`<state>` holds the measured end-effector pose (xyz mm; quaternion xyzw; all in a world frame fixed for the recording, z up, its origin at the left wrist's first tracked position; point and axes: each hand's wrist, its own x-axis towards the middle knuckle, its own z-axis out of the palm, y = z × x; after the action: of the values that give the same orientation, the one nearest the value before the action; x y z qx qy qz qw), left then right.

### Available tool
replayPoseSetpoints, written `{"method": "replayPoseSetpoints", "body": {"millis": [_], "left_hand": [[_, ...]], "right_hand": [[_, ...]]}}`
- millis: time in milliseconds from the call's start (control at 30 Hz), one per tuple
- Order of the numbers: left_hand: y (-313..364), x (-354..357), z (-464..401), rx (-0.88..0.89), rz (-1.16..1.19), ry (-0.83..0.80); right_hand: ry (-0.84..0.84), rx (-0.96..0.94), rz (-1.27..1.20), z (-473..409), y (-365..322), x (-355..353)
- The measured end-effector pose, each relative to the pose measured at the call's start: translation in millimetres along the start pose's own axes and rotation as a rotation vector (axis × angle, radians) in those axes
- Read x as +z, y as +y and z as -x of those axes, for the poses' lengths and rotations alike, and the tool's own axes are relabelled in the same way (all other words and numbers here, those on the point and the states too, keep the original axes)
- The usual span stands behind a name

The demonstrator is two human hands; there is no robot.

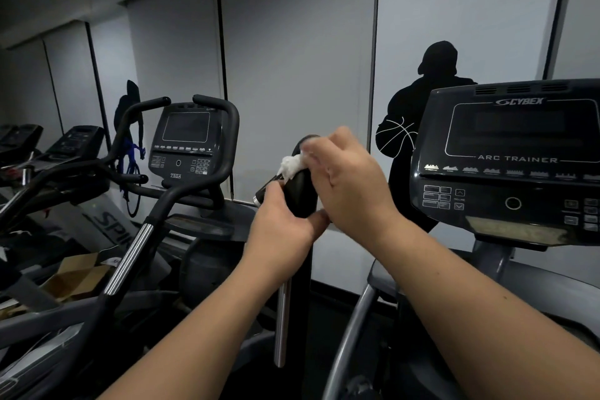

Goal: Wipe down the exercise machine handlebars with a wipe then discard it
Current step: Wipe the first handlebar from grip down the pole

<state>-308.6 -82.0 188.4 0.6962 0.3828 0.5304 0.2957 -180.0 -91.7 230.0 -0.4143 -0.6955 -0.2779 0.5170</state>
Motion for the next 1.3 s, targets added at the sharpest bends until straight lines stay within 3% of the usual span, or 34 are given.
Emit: {"method": "replayPoseSetpoints", "body": {"millis": [133, 267, 400, 533, 667, 800, 967, 1167, 1300], "left_hand": [[8, 5, -12, 0.033, 0.109, 0.052], [4, 13, -13, -0.009, 0.101, 0.131], [2, 18, -13, 0.01, 0.131, 0.171], [-1, 19, -14, 0.015, 0.087, 0.168], [-5, 20, -15, 0.022, 0.127, 0.168], [-7, 21, -16, 0.02, 0.101, 0.161], [-7, 20, -15, 0.027, 0.118, 0.156], [-6, 21, -16, 0.02, 0.061, 0.175], [-4, 21, -15, 0.024, 0.056, 0.176]], "right_hand": [[-0.044, -0.048, 0.039, 14, -2, 2], [0.061, 0.103, -0.097, 4, 11, 3], [0.049, 0.023, -0.073, 22, 3, 7], [0.085, 0.191, -0.197, 11, 18, 9], [0.108, 0.176, -0.219, 25, 7, 12], [0.142, 0.356, -0.379, 14, 16, 18], [0.109, 0.345, -0.421, 32, 4, 16], [0.142, 0.671, -0.67, 21, 2, 22], [0.155, 0.723, -0.769, 16, 3, 15]]}}
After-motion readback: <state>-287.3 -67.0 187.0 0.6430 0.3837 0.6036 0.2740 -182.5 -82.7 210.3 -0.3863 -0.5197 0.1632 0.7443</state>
